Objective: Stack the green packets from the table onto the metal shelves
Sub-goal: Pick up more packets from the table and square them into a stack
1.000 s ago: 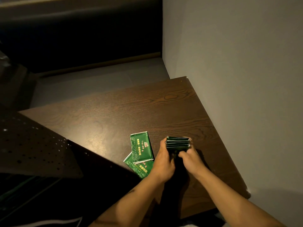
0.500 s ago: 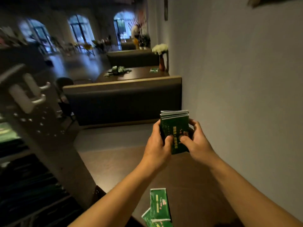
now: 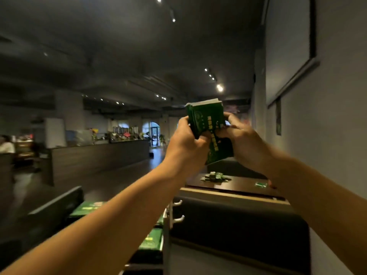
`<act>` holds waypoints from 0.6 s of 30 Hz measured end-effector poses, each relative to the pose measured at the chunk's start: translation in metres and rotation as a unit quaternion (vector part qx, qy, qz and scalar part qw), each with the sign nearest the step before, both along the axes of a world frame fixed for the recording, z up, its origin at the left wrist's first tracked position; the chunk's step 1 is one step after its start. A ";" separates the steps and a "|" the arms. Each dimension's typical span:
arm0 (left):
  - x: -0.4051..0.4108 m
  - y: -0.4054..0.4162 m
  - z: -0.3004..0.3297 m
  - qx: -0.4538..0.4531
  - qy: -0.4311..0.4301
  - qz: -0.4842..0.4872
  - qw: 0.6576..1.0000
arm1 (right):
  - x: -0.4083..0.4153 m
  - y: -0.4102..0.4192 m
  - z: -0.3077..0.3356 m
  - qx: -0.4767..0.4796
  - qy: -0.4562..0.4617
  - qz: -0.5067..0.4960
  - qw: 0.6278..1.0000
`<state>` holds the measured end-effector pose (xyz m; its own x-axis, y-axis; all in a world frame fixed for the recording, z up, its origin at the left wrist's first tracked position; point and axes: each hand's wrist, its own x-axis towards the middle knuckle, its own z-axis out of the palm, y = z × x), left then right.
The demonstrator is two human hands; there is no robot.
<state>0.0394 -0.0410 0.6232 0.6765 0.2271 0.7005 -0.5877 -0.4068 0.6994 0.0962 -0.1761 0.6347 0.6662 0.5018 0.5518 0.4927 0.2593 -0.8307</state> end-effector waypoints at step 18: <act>-0.029 0.147 -0.058 -0.439 0.240 -0.002 0.866 | 0.078 0.241 -0.005 -0.587 0.018 0.155 0.794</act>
<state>0.0105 0.1064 0.5652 0.8438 0.5266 -0.1038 -0.1429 0.4068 0.9023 0.1742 0.0653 0.6293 0.4140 0.7996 -0.4351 0.5277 -0.6003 -0.6010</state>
